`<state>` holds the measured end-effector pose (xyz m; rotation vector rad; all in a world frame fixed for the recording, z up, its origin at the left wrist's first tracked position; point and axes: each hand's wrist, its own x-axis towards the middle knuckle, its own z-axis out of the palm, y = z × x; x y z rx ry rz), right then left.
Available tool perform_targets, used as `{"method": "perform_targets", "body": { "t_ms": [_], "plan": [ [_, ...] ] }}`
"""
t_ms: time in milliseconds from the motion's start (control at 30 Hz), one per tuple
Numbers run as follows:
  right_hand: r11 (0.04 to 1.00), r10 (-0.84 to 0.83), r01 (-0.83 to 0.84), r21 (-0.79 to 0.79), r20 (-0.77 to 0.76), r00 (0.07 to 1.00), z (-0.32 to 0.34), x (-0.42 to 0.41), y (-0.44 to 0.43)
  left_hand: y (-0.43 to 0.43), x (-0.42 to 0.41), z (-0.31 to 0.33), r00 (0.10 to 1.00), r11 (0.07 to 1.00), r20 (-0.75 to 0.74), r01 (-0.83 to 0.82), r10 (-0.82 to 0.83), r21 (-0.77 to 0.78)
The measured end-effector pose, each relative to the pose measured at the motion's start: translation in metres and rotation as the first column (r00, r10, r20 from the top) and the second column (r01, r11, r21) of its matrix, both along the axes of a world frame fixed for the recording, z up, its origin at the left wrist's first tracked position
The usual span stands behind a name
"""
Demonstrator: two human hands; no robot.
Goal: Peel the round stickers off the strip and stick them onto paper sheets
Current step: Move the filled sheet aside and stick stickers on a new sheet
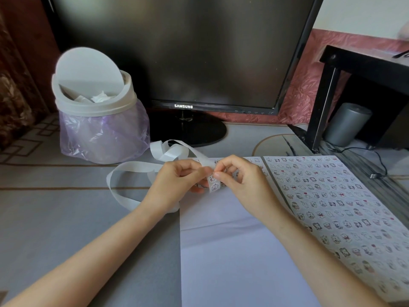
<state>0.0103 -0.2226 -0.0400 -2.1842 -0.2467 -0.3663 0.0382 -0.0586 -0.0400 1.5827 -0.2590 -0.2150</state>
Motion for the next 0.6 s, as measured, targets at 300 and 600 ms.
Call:
{"method": "perform_targets", "body": {
  "t_ms": [300, 600],
  "plan": [
    [0.984, 0.086, -0.085, 0.154, -0.003, 0.996, 0.013, 0.0, -0.007, 0.0, 0.002, 0.0, 0.994, 0.996, -0.054, -0.091, 0.09, -0.017],
    [0.952, -0.255, 0.302, 0.051, -0.412, 0.875, 0.02, 0.005, -0.07, 0.003, 0.007, -0.012, 0.993, 0.973, 0.021, -0.121, 0.119, 0.199]
  ]
}}
